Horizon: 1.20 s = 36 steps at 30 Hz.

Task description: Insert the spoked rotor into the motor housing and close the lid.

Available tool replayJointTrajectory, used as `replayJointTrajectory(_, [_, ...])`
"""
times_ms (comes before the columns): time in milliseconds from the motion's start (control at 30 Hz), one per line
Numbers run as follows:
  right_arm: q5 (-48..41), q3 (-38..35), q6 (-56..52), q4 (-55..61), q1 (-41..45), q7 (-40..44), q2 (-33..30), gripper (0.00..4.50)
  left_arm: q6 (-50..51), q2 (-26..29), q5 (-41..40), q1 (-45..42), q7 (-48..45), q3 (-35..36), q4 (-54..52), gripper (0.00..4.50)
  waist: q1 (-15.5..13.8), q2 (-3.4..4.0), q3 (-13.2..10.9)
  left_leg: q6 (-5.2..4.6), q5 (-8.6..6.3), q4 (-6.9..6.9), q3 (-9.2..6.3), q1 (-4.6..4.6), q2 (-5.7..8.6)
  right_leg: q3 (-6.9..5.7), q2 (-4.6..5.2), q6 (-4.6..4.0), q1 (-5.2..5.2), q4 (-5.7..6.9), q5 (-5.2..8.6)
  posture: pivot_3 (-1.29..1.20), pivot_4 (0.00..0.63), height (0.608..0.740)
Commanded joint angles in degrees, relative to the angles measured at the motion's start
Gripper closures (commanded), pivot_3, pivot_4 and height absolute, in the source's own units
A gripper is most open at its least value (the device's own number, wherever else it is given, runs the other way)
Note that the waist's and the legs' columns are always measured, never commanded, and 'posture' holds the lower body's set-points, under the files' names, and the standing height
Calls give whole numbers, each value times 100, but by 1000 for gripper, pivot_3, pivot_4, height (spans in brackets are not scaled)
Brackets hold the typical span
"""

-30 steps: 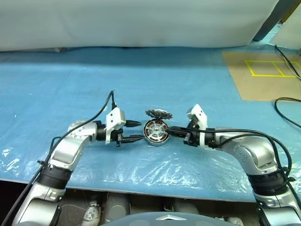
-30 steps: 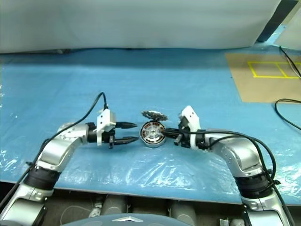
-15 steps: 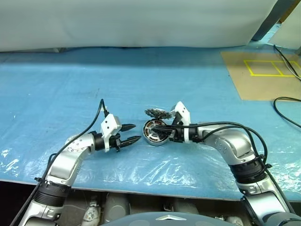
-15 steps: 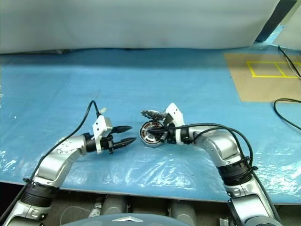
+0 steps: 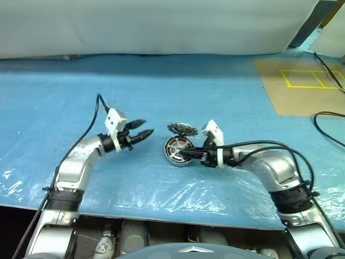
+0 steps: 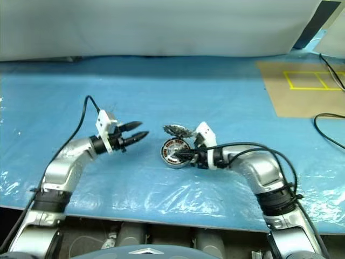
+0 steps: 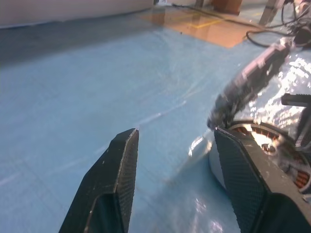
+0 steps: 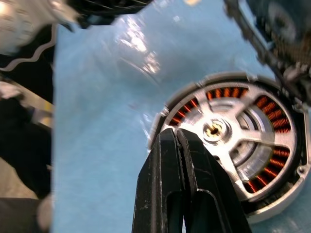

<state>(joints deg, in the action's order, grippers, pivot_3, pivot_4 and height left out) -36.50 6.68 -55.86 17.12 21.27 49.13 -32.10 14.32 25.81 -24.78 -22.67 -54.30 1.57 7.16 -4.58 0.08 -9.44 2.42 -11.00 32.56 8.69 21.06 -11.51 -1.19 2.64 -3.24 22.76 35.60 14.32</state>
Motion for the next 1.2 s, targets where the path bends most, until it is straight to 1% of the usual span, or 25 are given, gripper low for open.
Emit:
replayJointTrajectory(33, [-401,-275,-285,534,-277,194,-378,4500,-91,13,-82,-495,-305,110,593,1904,-15,0,0,0,0,-2,0,-2,1,0,-1,10,-2,0,-6,0,150,740])
replayJointTrajectory(133, [-113,-132,-71,617,-817,283,-849,4500,-237,-130,17,-1179,-609,29,1446,1904,-109,-1,1,1,0,-15,0,0,4,-4,-1,19,-1,-6,-11,0,150,740])
replayJointTrajectory(200, [-2,-79,60,656,-1054,282,-996,4500,-281,-217,85,-1524,-817,-51,1882,1904,-114,-2,0,1,0,-19,-2,8,4,-7,0,20,1,-13,-12,0,150,740])
replayJointTrajectory(367, [158,-66,246,845,-1631,139,-1129,4500,-514,-538,334,-2499,-1373,-262,2999,1904,-130,-5,-2,1,0,-19,-6,10,19,-8,4,24,2,-16,-14,0,150,740])
replayJointTrajectory(533, [199,-118,84,1052,-1669,-335,-944,4500,-984,-881,638,-3160,-1885,-414,3971,1904,-104,-8,-3,0,0,-17,-11,8,38,-4,7,32,1,-17,-19,0,150,740])
replayJointTrajectory(633, [95,-222,-145,1200,-1580,-630,-807,4500,-1383,-1084,840,-3528,-1893,-406,4610,2484,-112,-9,-4,0,0,-18,-13,8,40,-5,7,36,0,-17,-21,0,150,740])
replayJointTrajectory(733, [25,-295,-359,1354,-1501,-826,-746,4500,-1843,-1204,1091,-3737,-1926,-429,5140,3431,-117,-12,-6,0,0,-17,-18,10,49,-4,9,46,-2,-20,-27,0,150,740])
replayJointTrajectory(833, [-44,-383,-589,1481,-1406,-1042,-687,4500,-2042,-1354,1221,-3861,-2012,-401,5462,4457,-137,-13,-6,0,0,-21,-23,12,54,-5,11,52,-7,-28,-30,0,150,740])
replayJointTrajectory(1033, [-146,-509,-785,1534,-1392,-1138,-757,4500,-2313,-1522,1527,-3783,-2599,-607,5440,4457,-161,-19,-10,0,0,-26,-26,15,66,-11,28,55,-8,-30,-32,0,150,740])
replayJointTrajectory(1200, [-201,-502,-926,1645,-1338,-1139,-810,4500,-2190,-1667,1429,-3667,-2988,-614,5059,4457,-167,-20,-11,-1,1,-26,-26,14,68,-13,37,59,-9,-30,-34,0,150,740])
